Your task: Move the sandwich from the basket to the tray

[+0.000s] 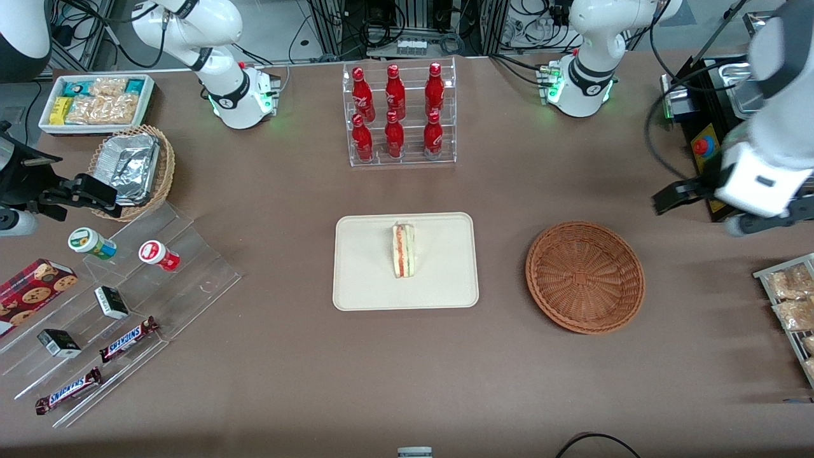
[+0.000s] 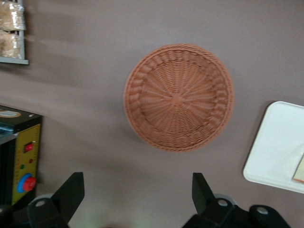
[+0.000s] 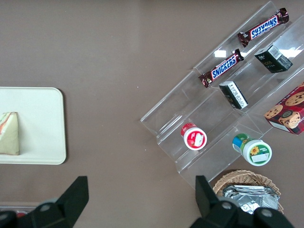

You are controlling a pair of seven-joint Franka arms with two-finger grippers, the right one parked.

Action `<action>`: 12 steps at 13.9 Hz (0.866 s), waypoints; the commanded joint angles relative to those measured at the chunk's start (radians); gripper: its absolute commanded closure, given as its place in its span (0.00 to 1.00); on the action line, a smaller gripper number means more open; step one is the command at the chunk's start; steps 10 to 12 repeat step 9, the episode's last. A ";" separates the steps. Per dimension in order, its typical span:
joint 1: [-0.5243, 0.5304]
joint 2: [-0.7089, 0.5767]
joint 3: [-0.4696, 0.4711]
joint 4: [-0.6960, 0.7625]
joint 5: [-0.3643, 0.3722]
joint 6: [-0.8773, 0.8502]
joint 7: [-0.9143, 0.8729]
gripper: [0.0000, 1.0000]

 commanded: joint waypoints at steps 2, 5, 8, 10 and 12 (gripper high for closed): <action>-0.074 -0.114 0.140 -0.115 -0.044 0.004 0.128 0.00; -0.072 -0.111 0.136 -0.097 -0.038 -0.006 0.140 0.00; -0.069 -0.086 0.131 -0.005 -0.038 -0.082 0.237 0.00; -0.069 -0.086 0.131 0.006 -0.037 -0.090 0.243 0.00; -0.069 -0.086 0.131 0.006 -0.037 -0.090 0.243 0.00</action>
